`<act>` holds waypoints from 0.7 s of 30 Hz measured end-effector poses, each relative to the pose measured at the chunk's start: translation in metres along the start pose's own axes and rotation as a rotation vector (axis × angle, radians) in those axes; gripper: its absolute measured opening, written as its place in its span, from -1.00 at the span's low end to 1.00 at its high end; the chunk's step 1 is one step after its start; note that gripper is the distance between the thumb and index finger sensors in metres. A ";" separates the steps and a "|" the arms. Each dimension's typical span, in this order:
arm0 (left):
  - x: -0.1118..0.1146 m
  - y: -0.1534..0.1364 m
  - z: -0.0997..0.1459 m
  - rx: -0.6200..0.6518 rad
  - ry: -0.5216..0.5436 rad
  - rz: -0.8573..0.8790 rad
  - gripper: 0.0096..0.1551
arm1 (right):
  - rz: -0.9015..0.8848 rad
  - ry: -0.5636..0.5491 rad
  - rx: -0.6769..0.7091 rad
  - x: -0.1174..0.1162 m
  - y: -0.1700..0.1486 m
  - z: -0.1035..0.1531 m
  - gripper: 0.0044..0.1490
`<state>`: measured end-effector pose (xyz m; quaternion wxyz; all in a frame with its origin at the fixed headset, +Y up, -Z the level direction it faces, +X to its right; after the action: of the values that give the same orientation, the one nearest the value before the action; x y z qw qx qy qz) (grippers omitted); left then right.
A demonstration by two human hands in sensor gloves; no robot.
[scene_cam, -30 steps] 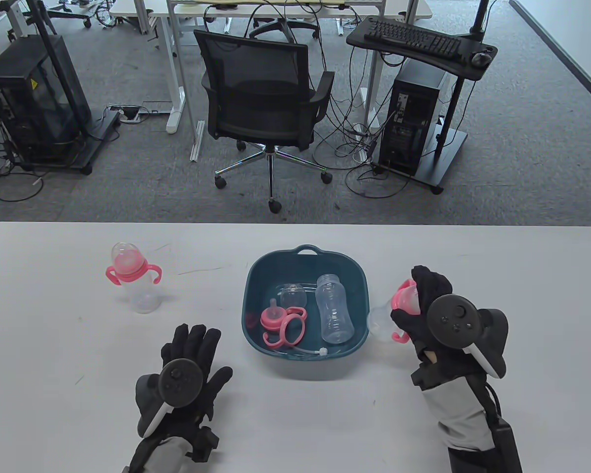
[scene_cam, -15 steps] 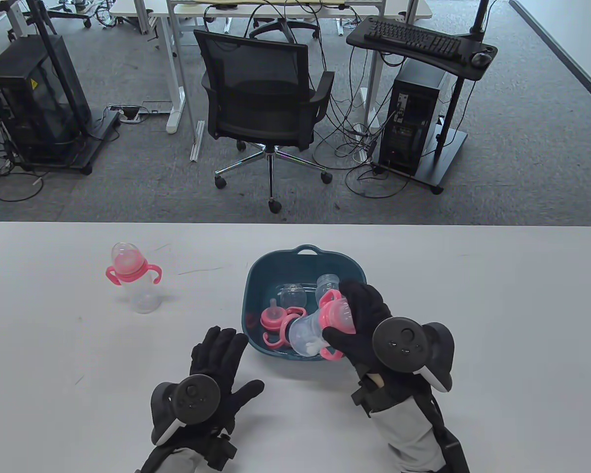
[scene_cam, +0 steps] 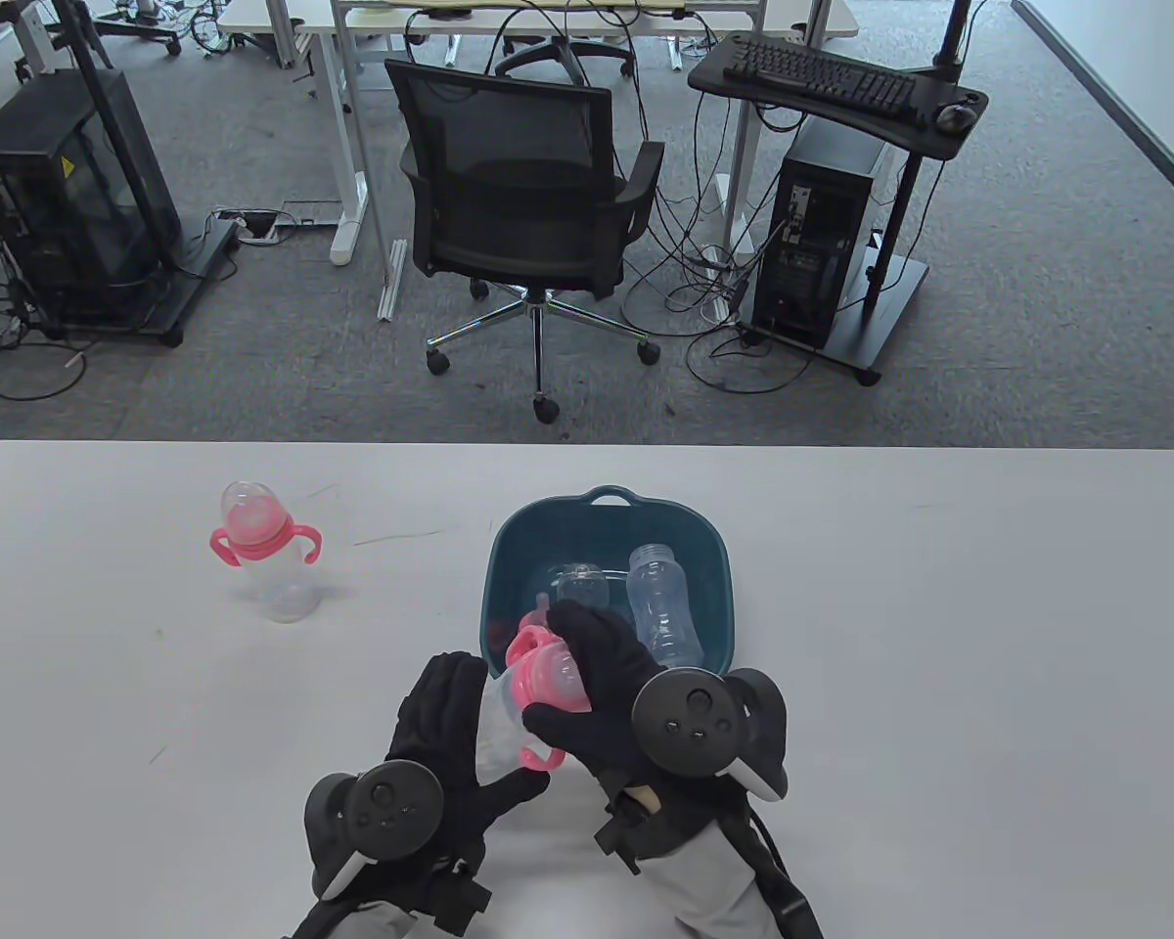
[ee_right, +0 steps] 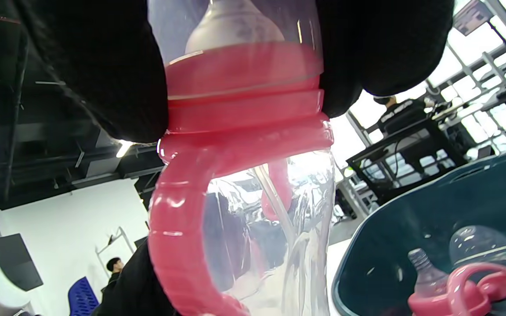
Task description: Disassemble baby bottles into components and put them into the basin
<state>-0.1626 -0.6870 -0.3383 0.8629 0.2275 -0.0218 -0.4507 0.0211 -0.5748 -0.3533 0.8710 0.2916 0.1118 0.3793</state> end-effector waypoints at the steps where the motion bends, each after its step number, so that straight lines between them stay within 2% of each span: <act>1: 0.000 -0.002 0.000 -0.021 0.007 -0.017 0.38 | -0.026 0.012 0.001 -0.005 0.000 -0.002 0.10; 4: -0.001 -0.005 0.000 -0.051 0.029 -0.036 0.38 | -0.058 0.010 0.002 -0.012 -0.002 -0.005 0.10; 7: 0.001 -0.009 -0.001 -0.070 0.031 -0.022 0.19 | -0.053 0.028 -0.001 -0.016 -0.005 -0.006 0.10; 10: 0.000 -0.009 -0.002 -0.071 0.028 -0.024 0.13 | -0.071 0.024 0.003 -0.017 -0.008 -0.006 0.10; 21: 0.003 -0.011 -0.001 -0.078 0.001 -0.046 0.12 | -0.140 0.016 0.024 -0.022 -0.016 -0.004 0.07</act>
<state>-0.1687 -0.6938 -0.3444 0.8606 0.1945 0.0014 -0.4707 0.0139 -0.5971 -0.3669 0.8908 0.2906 0.1434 0.3186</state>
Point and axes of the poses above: the tracker on the back of each hand, its own y axis roughly to the thumb side, its own z axis roughly from the fingertips to the wrist, x = y × z, the point moved 5 cm from there along -z, roughly from the wrist to the fingertips, and after that the axes turned 3 degrees about x, right-handed, at the moved point
